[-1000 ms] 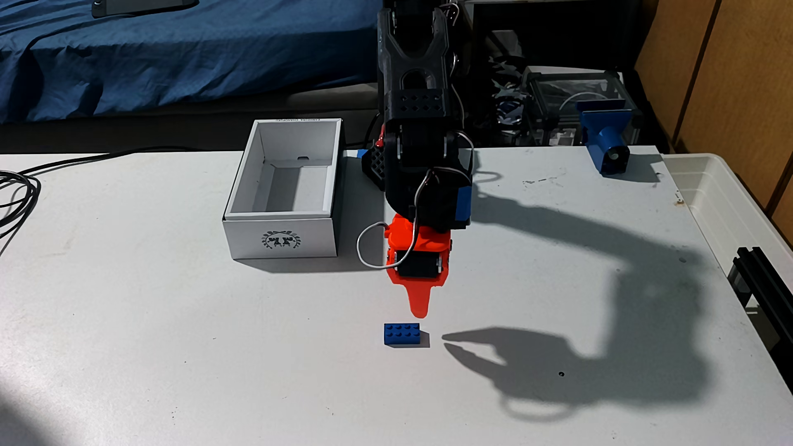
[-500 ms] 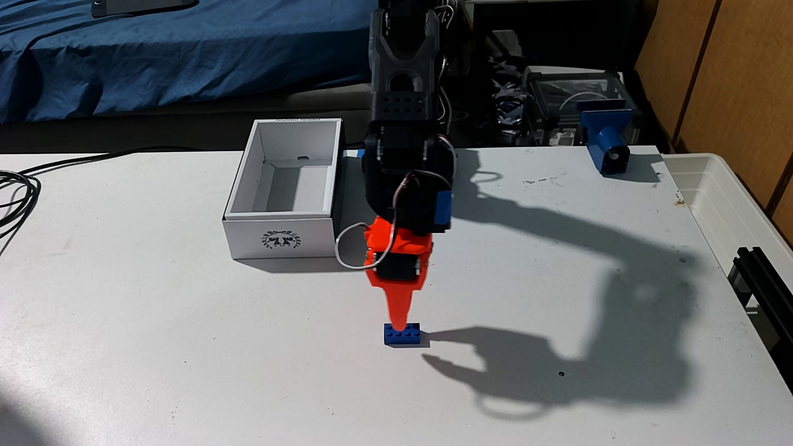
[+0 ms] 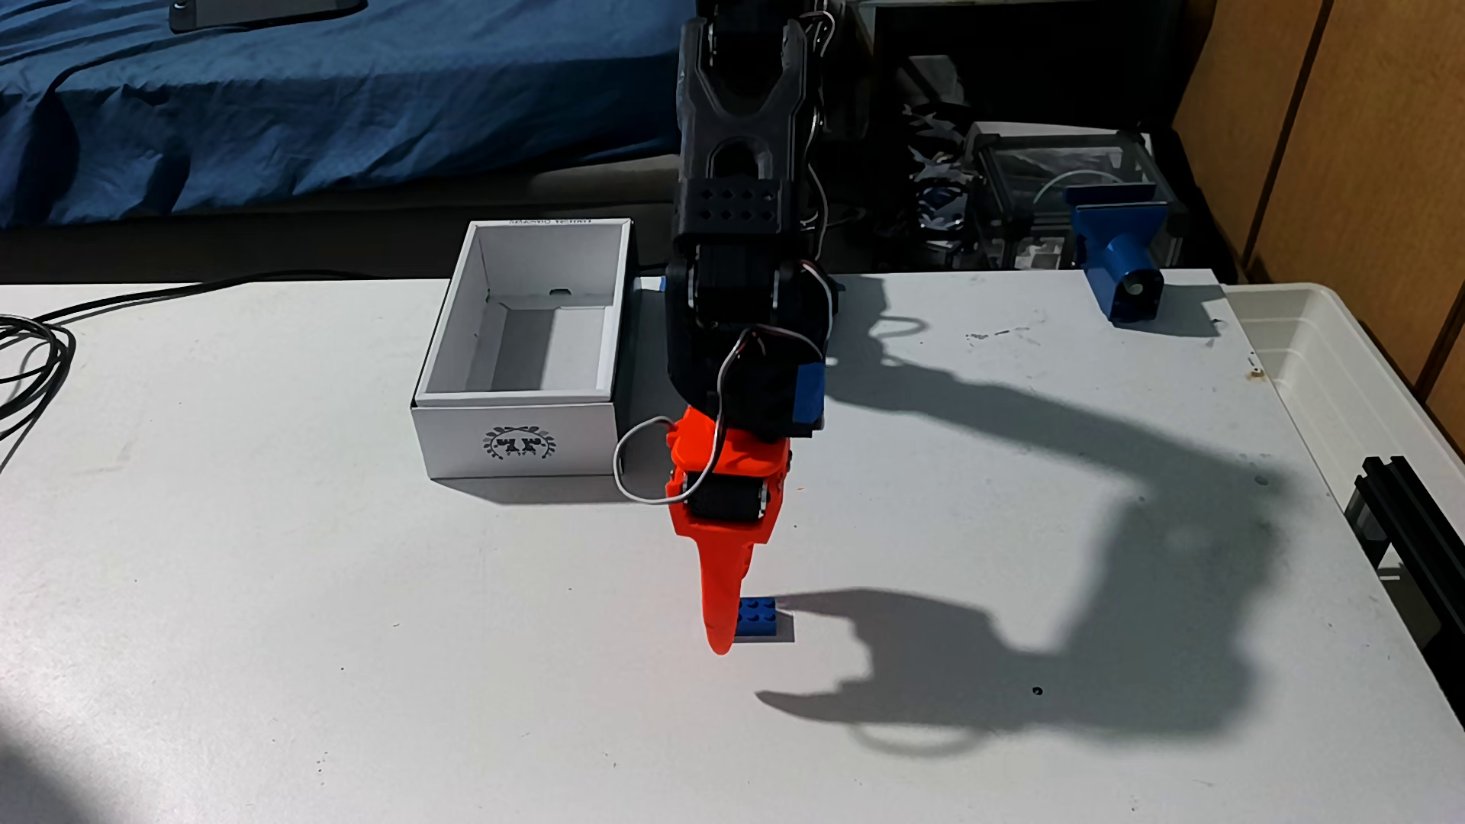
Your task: Grab the blue brick and place in box
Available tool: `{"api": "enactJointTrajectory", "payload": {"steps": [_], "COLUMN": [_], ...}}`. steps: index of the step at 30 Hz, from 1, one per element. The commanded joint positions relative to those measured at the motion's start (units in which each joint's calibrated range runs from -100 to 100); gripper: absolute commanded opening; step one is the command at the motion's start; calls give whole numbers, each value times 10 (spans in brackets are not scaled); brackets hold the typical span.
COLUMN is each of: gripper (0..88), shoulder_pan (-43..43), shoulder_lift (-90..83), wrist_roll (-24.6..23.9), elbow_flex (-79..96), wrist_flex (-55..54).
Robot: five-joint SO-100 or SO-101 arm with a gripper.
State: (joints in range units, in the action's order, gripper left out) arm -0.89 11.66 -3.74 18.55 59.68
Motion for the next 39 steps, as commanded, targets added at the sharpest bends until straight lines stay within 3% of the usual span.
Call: {"api": "enactJointTrajectory", "payload": {"steps": [1, 39], "gripper": [265, 262], "shoulder_pan": [-1, -13], "shoulder_lift": [-6, 0], "wrist_roll": [4, 0], "elbow_flex": [4, -3], "wrist_flex": [0, 35]}}
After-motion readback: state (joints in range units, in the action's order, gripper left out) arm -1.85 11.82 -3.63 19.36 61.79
